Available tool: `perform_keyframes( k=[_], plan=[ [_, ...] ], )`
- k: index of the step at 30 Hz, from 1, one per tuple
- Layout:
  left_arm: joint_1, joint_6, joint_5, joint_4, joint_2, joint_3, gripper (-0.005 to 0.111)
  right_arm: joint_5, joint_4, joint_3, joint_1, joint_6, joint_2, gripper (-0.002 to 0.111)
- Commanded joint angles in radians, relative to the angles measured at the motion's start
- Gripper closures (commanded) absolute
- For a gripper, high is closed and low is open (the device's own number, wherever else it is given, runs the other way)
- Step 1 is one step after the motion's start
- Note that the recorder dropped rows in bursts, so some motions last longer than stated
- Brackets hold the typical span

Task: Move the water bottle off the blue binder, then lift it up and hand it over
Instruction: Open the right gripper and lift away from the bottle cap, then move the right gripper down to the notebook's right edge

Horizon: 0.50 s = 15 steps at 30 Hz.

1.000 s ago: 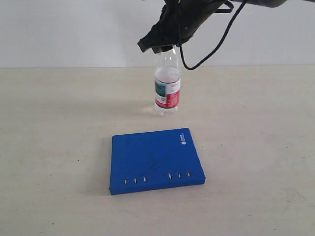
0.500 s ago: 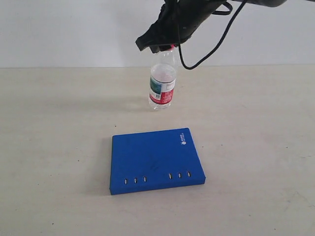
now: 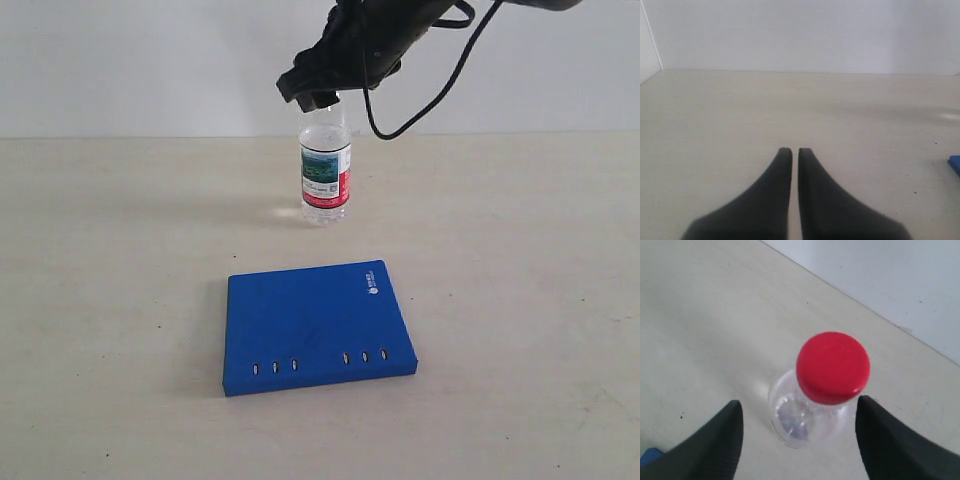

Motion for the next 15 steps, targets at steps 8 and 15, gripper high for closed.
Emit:
perform_keyframes(
  k=[8,15],
  plan=[
    [-0.004,0.006,-0.001,-0.007,-0.003,0.003,0.102,0.389,-0.045,0.002,0.001,-0.012,-0.248,0.053],
    [-0.004,0.006,-0.001,-0.007,-0.003,0.003,0.102,0.419,-0.041,0.175,0.001,0.034,-0.269,0.056]
  ],
)
